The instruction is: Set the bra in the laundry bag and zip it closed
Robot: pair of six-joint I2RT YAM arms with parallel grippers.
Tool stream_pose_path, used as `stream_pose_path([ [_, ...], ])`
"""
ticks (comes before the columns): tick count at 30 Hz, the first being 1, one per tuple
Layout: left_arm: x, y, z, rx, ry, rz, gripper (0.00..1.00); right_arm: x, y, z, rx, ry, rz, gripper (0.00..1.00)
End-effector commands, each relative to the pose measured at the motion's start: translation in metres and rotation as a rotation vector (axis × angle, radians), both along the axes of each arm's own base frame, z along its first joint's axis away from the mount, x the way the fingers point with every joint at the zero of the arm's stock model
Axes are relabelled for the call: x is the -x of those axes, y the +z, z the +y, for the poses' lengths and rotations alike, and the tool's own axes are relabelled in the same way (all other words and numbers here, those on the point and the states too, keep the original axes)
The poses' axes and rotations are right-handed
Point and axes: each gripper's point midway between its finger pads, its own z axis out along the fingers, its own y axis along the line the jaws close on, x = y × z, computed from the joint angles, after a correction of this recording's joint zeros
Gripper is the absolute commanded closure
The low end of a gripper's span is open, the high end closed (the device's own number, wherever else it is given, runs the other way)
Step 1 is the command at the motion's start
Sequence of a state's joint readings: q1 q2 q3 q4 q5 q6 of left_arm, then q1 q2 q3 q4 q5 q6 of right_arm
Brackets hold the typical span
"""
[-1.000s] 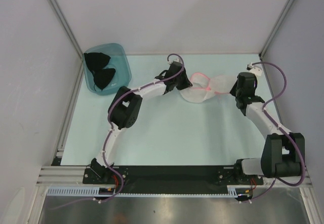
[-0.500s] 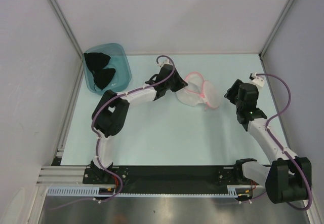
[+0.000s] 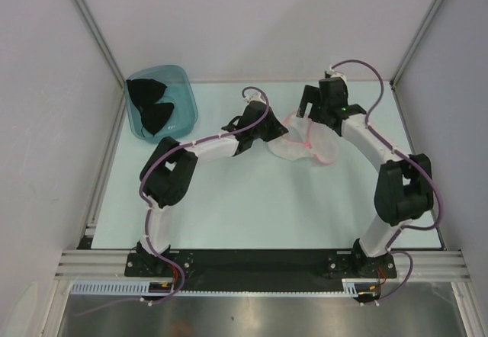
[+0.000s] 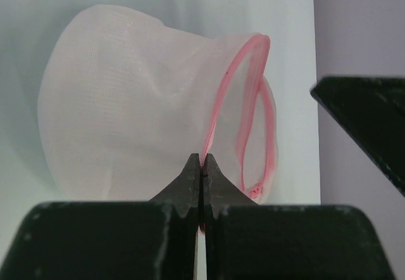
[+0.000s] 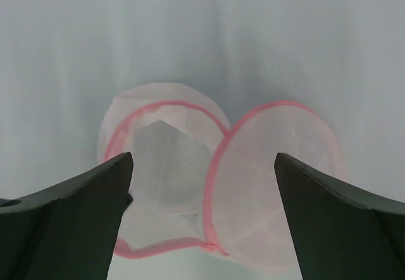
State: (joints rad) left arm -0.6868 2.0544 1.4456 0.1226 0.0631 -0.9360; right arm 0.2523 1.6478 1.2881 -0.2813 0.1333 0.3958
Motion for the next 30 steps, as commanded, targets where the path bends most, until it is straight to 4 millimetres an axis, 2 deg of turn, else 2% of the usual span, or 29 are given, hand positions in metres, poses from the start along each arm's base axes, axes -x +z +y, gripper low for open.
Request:
stream_pose_path([
  [1, 0.001, 0.036, -0.003, 0.03, -0.023, -0.091, 1.0, 0.001, -0.02, -0.003, 0.186, -0.022, 0.173, 0.0],
  [2, 0.001, 0.035, -0.003, 0.03, -0.022, -0.089, 1.0, -0.005, -0.015, -0.008, 0.215, -0.058, 0.168, 0.0],
  [4, 0.001, 0.034, -0.003, 0.03, -0.022, -0.087, 1.0, -0.002, -0.026, -0.007, 0.255, -0.066, 0.204, 0.0],
  [9, 0.0, 0.035, -0.004, 0.032, -0.021, -0.09, 1.0, 0.0, -0.036, -0.008, 0.294, -0.087, 0.229, 0.0],
  [11, 0.0, 0.036, -0.004, 0.034, -0.023, -0.09, 1.0, -0.003, -0.046, -0.005, 0.29, -0.074, 0.25, 0.05],
  [13, 0.0, 0.036, -0.005, 0.033, -0.023, -0.091, 1.0, -0.006, -0.045, -0.006, 0.301, -0.084, 0.266, 0.15],
  [15, -0.001, 0.035, -0.004, 0.033, -0.017, -0.088, 1.0, -0.006, -0.056, -0.009, 0.33, -0.098, 0.31, 0.23],
  [16, -0.001, 0.036, -0.004, 0.034, -0.017, -0.09, 1.0, -0.01, -0.052, -0.011, 0.341, -0.117, 0.302, 0.29],
  [17, -0.001, 0.035, -0.003, 0.03, -0.015, -0.089, 1.0, -0.01, -0.055, -0.014, 0.354, -0.128, 0.311, 0.38],
  [18, -0.001, 0.034, -0.004, 0.031, -0.017, -0.086, 1.0, -0.01, -0.056, -0.017, 0.363, -0.136, 0.316, 0.53],
  [20, -0.002, 0.033, -0.003, 0.03, -0.012, -0.083, 1.0, -0.014, -0.054, -0.019, 0.358, -0.149, 0.305, 0.67],
  [21, -0.002, 0.031, -0.003, 0.029, -0.01, -0.075, 1.0, -0.017, -0.055, -0.022, 0.352, -0.157, 0.305, 0.84],
  [23, -0.004, 0.032, -0.003, 0.04, 0.005, -0.061, 1.0, -0.021, -0.051, -0.024, 0.335, -0.172, 0.295, 0.97],
  [24, -0.005, 0.033, -0.003, 0.046, 0.013, -0.055, 1.0, -0.022, -0.048, -0.03, 0.329, -0.195, 0.287, 1.0],
  [26, -0.009, 0.033, -0.002, 0.079, 0.049, -0.022, 1.0, -0.024, -0.04, -0.041, 0.328, -0.259, 0.252, 1.0],
  [27, -0.012, 0.035, -0.002, 0.101, 0.064, -0.012, 1.0, -0.033, -0.031, -0.043, 0.312, -0.283, 0.194, 1.0],
  [28, -0.016, 0.037, -0.001, 0.128, 0.078, -0.004, 1.0, -0.036, -0.01, -0.05, 0.306, -0.324, 0.125, 1.0],
  [30, -0.024, 0.043, -0.006, 0.199, 0.107, 0.023, 1.0, -0.049, 0.007, -0.054, 0.256, -0.369, -0.015, 1.0],
])
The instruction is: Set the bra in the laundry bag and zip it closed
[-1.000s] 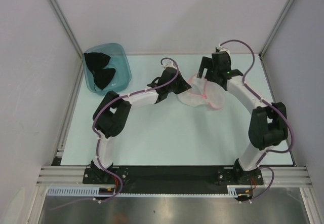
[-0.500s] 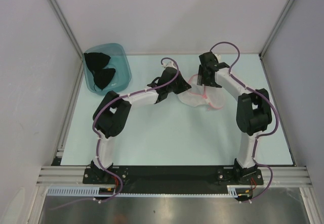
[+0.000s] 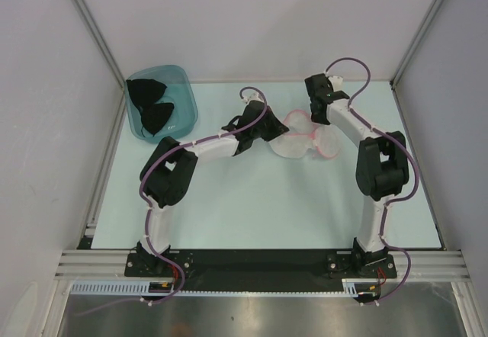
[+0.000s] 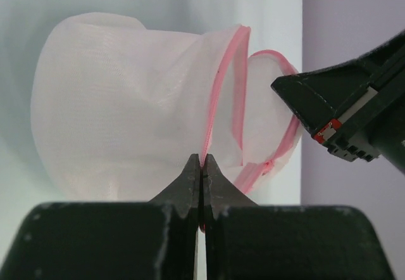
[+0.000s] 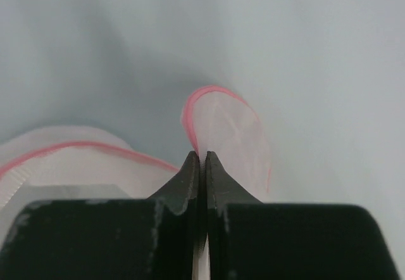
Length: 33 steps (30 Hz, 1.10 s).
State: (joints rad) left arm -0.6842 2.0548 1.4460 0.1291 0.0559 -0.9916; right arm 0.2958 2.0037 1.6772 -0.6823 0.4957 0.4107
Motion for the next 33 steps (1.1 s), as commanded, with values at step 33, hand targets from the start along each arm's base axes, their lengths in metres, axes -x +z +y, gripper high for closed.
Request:
stream_pose_path([
  [33, -0.033, 0.04, -0.022, 0.356, 0.029, 0.002, 1.0, 0.146, 0.025, -0.008, -0.007, -0.176, -0.662, 0.69],
])
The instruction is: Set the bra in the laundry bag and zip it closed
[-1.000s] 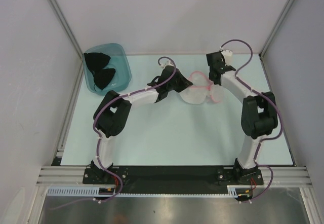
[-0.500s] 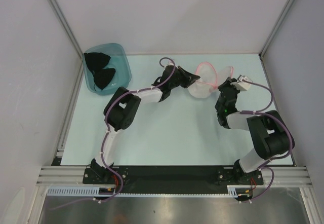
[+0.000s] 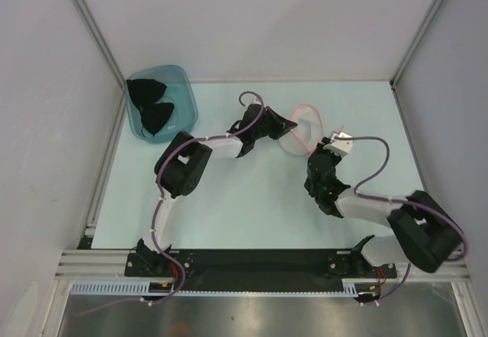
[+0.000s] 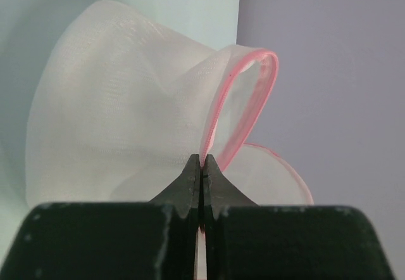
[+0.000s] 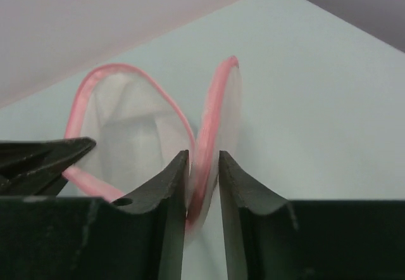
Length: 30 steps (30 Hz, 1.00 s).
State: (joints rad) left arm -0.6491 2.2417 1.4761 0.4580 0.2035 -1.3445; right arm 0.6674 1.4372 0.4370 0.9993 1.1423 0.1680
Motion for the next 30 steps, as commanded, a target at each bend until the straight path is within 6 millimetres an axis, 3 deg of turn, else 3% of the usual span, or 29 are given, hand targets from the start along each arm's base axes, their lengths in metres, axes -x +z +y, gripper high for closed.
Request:
stream_pose_path([
  [1, -0.006, 0.05, 0.012, -0.027, 0.015, -0.134, 1.0, 0.02, -0.033, -0.007, -0.126, 0.047, 0.288, 0.59],
  [2, -0.005, 0.05, 0.011, -0.033, 0.009, -0.139, 1.0, 0.02, -0.044, 0.008, -0.15, 0.165, 0.365, 0.53],
  [3, -0.005, 0.05, 0.011, -0.042, 0.003, -0.148, 1.0, 0.024, -0.05, 0.009, -0.154, 0.2, 0.417, 0.46],
  [4, -0.005, 0.05, 0.012, -0.05, 0.003, -0.147, 1.0, 0.025, -0.051, 0.003, -0.169, 0.205, 0.445, 0.3],
  [5, -0.004, 0.05, 0.011, -0.051, -0.006, -0.15, 1.0, 0.028, -0.055, 0.011, -0.197, 0.261, 0.486, 0.01],
  [9, -0.002, 0.048, 0.011, -0.064, -0.022, -0.16, 1.0, 0.042, -0.05, 0.013, -0.25, 0.332, 0.568, 0.0],
  [13, -0.002, 0.048, 0.012, -0.085, -0.03, -0.174, 1.0, 0.043, -0.029, 0.016, -0.406, 0.359, 0.528, 0.0],
  [17, -0.001, 0.047, 0.013, -0.098, -0.035, -0.183, 1.0, 0.032, -0.008, -0.002, -0.536, 0.279, 0.467, 0.0],
  [20, 0.0, 0.047, 0.012, -0.09, -0.046, -0.187, 1.0, 0.031, -0.022, -0.011, -0.68, 0.195, 0.505, 0.0],
  [21, 0.0, 0.045, 0.012, -0.088, -0.047, -0.186, 1.0, 0.032, -0.035, -0.019, -0.719, 0.149, 0.539, 0.0],
  [23, 0.0, 0.045, 0.012, -0.084, -0.047, -0.186, 1.0, 0.039, -0.052, -0.016, -0.813, 0.131, 0.584, 0.0],
  [30, 0.001, 0.043, 0.009, -0.076, -0.056, -0.182, 1.0, 0.038, -0.068, -0.023, -0.911, 0.131, 0.465, 0.0],
])
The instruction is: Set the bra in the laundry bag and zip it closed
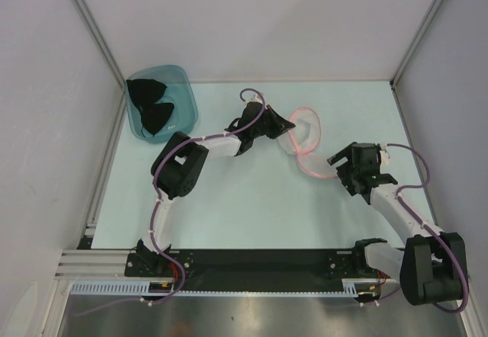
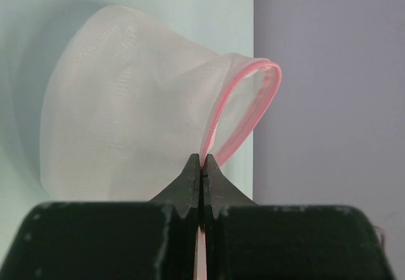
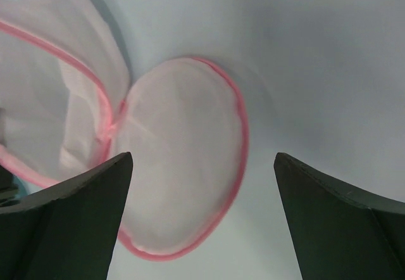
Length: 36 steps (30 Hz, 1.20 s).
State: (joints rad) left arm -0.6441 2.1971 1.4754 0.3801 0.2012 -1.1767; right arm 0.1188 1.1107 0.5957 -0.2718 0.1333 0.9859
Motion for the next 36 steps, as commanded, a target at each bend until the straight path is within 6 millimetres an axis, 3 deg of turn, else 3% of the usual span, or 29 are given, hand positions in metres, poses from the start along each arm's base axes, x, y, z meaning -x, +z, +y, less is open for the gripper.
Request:
stream_pose_path([
  [1, -0.003, 0.04, 0.0, 0.05, -0.017, -0.086, 1.0, -0.006, -0.002, 0.006, -0.095, -0.024, -0.043, 0.0],
  [5, -0.004, 0.039, 0.001, 0.052, -0.017, -0.085, 1.0, -0.011, -0.025, 0.015, -0.147, -0.013, -0.03, 0.09],
  [6, -0.004, 0.039, 0.0, 0.056, -0.02, -0.084, 1.0, -0.011, -0.033, 0.015, -0.157, -0.025, -0.015, 0.19],
  [10, -0.006, 0.039, -0.002, 0.079, -0.021, -0.08, 1.0, -0.022, -0.042, 0.013, -0.139, -0.022, -0.049, 0.36],
  [11, -0.008, 0.037, -0.003, 0.092, -0.016, -0.068, 1.0, -0.026, -0.039, 0.01, -0.127, -0.027, -0.067, 0.43],
  [13, -0.013, 0.042, -0.004, 0.129, -0.014, -0.073, 1.0, -0.031, -0.034, 0.004, -0.111, -0.046, -0.088, 0.67],
  [15, -0.019, 0.043, -0.007, 0.179, -0.003, -0.054, 1.0, -0.04, -0.016, -0.006, -0.087, -0.077, -0.136, 0.9],
  [16, -0.023, 0.042, -0.006, 0.194, 0.007, -0.047, 1.0, -0.042, -0.008, -0.012, -0.066, -0.094, -0.146, 0.96],
  [21, -0.046, 0.065, -0.016, 0.323, 0.045, -0.051, 1.0, -0.045, 0.051, -0.062, 0.203, -0.208, -0.203, 1.0],
  [22, -0.049, 0.056, -0.019, 0.332, 0.052, -0.034, 1.0, -0.044, 0.064, -0.069, 0.236, -0.225, -0.235, 1.0],
  [25, -0.064, 0.071, -0.026, 0.441, 0.079, -0.028, 1.0, -0.04, 0.087, -0.08, 0.314, -0.248, -0.298, 1.0],
  [26, -0.069, 0.055, -0.029, 0.438, 0.091, 0.006, 1.0, -0.042, 0.094, -0.08, 0.324, -0.25, -0.337, 1.0],
  [27, -0.076, 0.069, -0.032, 0.46, 0.089, -0.017, 1.0, -0.041, 0.097, -0.085, 0.368, -0.249, -0.346, 1.0],
  [29, -0.08, 0.062, -0.035, 0.45, 0.094, -0.01, 1.0, -0.04, 0.103, -0.084, 0.396, -0.254, -0.396, 1.0],
  [32, -0.08, 0.07, -0.034, 0.414, 0.091, -0.023, 1.0, -0.038, 0.099, -0.077, 0.456, -0.199, -0.457, 1.0],
  [34, -0.075, 0.059, -0.028, 0.36, 0.096, -0.025, 1.0, -0.036, 0.092, -0.077, 0.495, -0.188, -0.462, 0.99],
  [35, -0.072, 0.066, -0.024, 0.348, 0.103, -0.027, 1.0, -0.035, 0.088, -0.074, 0.503, -0.179, -0.457, 0.99],
  [36, -0.066, 0.049, -0.019, 0.316, 0.111, -0.002, 1.0, -0.033, 0.084, -0.075, 0.511, -0.186, -0.451, 0.98],
])
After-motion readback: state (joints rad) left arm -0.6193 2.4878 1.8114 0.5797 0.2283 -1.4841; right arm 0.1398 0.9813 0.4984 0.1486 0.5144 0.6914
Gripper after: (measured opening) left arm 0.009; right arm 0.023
